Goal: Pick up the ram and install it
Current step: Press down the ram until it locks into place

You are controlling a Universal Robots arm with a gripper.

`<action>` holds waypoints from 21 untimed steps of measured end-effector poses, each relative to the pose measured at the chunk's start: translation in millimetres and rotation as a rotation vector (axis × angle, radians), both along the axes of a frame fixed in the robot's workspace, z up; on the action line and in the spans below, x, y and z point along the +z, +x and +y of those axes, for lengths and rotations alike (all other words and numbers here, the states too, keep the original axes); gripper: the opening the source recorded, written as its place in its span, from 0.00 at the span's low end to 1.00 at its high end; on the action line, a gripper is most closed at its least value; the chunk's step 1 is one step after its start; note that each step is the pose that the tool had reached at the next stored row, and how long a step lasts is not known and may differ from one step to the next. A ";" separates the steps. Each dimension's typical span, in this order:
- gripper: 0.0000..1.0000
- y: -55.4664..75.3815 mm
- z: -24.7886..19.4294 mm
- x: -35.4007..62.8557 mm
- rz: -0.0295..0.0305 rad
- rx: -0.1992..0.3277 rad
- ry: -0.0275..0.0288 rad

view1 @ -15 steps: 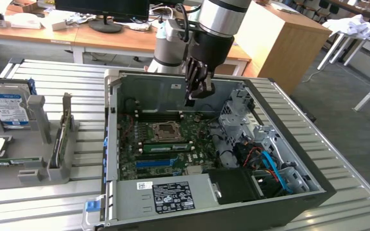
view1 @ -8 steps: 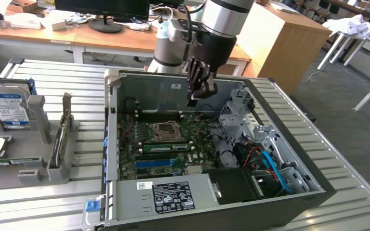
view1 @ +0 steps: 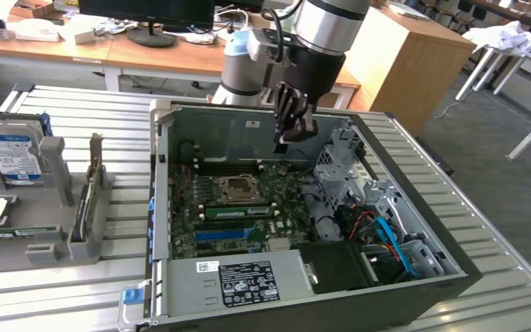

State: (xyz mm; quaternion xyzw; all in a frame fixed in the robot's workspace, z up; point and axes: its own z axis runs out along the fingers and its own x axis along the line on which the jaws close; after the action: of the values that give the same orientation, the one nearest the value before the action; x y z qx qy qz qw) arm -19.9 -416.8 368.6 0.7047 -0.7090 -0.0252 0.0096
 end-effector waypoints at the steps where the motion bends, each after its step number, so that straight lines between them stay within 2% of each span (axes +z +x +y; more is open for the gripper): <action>1: 0.11 1.4 -0.1 -0.1 0.0000 0.000 0.0001; 7: 0.11 9.4 -1.1 -0.3 0.0000 0.000 0.0002; 21: 0.11 16.4 -1.5 -0.6 0.0000 0.000 0.0001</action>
State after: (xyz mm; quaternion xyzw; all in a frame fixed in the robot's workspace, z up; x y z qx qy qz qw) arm -3.5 -418.2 368.0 0.7047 -0.7090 -0.0253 0.0095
